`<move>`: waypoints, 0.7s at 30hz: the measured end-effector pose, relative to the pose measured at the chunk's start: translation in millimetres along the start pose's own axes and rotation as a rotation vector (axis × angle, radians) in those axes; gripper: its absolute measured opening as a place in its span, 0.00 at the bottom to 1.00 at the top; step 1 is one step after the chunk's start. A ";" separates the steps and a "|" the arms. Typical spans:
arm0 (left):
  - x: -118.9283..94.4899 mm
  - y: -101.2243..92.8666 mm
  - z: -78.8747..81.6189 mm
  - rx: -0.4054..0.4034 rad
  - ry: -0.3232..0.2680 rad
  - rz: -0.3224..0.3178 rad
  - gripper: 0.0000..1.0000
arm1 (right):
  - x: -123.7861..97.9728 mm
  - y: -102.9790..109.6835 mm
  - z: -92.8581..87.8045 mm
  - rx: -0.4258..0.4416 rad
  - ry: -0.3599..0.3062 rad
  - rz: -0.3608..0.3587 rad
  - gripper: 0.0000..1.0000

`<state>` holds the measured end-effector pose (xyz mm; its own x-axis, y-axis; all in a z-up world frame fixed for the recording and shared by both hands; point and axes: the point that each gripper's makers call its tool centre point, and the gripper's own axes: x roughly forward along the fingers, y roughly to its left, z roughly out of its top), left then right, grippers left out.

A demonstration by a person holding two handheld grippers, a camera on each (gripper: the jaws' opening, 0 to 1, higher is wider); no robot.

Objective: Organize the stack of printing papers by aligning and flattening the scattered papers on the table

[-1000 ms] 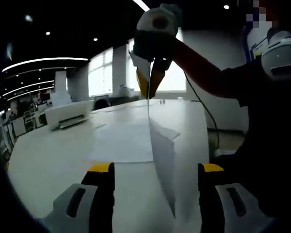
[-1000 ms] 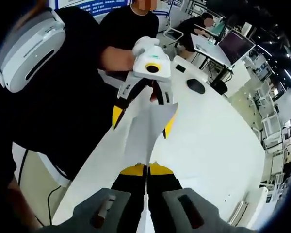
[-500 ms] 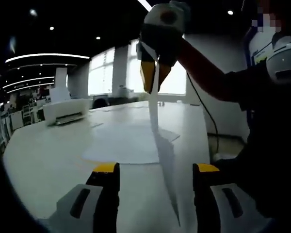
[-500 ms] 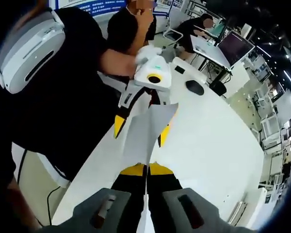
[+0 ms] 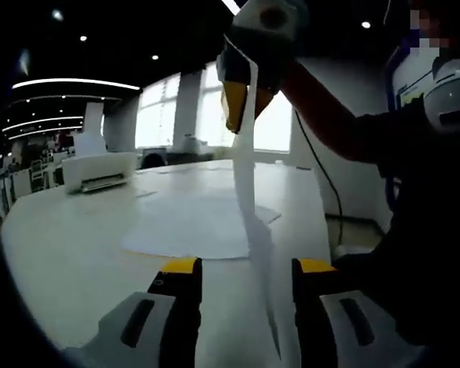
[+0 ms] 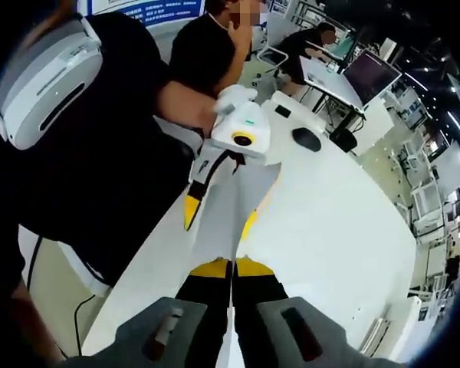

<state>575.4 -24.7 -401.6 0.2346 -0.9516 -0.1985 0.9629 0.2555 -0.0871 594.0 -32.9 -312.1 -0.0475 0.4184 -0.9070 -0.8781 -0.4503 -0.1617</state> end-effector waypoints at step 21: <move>10.3 2.1 0.7 -0.042 -0.013 -0.042 0.23 | 6.5 2.9 -1.9 0.001 0.008 0.023 0.00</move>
<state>579.9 -34.1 -403.2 0.1959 -0.9638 -0.1809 0.9656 0.2217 -0.1357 592.0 -33.0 -319.2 -0.0638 0.4020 -0.9134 -0.8771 -0.4592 -0.1408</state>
